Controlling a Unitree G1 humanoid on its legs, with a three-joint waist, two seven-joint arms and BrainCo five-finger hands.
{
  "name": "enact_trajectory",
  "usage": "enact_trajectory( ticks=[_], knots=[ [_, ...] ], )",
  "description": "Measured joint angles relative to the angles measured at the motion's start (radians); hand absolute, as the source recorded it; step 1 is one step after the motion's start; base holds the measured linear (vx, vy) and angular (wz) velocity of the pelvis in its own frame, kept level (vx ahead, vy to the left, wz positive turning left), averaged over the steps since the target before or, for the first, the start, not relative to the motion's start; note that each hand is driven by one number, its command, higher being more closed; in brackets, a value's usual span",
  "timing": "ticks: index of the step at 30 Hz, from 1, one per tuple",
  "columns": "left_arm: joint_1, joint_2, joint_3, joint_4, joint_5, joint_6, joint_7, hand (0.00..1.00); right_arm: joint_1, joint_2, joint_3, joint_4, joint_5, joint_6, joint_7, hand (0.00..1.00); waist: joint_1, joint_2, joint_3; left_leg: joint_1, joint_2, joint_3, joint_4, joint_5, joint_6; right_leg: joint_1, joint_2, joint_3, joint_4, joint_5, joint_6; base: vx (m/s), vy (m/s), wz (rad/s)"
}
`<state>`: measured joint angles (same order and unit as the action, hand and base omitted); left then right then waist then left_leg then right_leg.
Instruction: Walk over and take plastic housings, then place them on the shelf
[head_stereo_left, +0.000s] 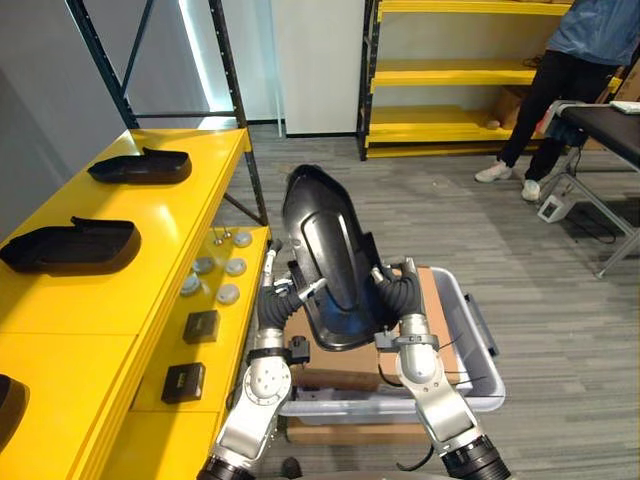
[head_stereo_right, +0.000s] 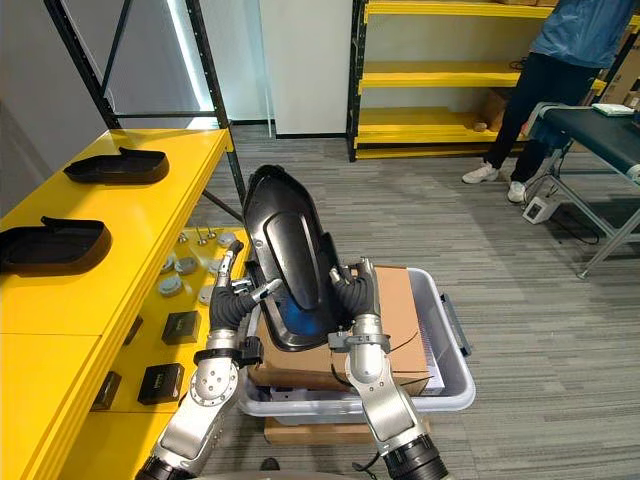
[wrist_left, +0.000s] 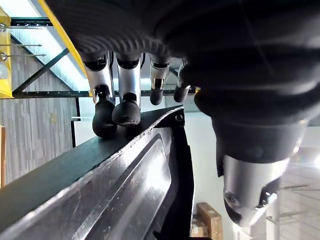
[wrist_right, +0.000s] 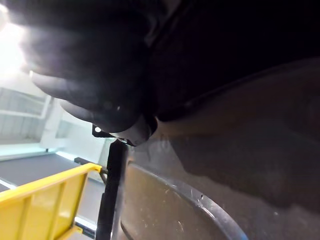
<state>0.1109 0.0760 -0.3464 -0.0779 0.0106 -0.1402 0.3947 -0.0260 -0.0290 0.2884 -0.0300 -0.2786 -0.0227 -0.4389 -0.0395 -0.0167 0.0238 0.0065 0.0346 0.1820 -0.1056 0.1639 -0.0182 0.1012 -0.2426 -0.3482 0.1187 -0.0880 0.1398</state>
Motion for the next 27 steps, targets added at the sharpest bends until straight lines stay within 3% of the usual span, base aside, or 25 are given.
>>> enact_trajectory(
  ticks=[11, 27],
  knots=[
    [0.033, -0.002, -0.016, 0.013, -0.01, -0.003, -0.036, 0.0, 0.001, 0.012, -0.077, 0.039, -0.002, 0.001, -0.017, 1.0, 0.001, 0.0, 0.0, -0.003, 0.0, -0.004, 0.0, 0.0, 0.0, 0.0, 0.0, -0.004, -0.001, 0.0, 0.0, 0.0, 0.0, 0.0],
    [0.041, -0.004, -0.038, 0.013, -0.037, -0.012, -0.072, 0.0, 0.001, 0.023, -0.097, 0.056, -0.003, 0.002, -0.016, 1.0, 0.0, 0.001, 0.015, -0.007, 0.0, -0.007, 0.0, -0.001, 0.0, 0.0, 0.001, -0.008, -0.004, 0.0, 0.0, 0.0, 0.0, 0.0]
  ],
)
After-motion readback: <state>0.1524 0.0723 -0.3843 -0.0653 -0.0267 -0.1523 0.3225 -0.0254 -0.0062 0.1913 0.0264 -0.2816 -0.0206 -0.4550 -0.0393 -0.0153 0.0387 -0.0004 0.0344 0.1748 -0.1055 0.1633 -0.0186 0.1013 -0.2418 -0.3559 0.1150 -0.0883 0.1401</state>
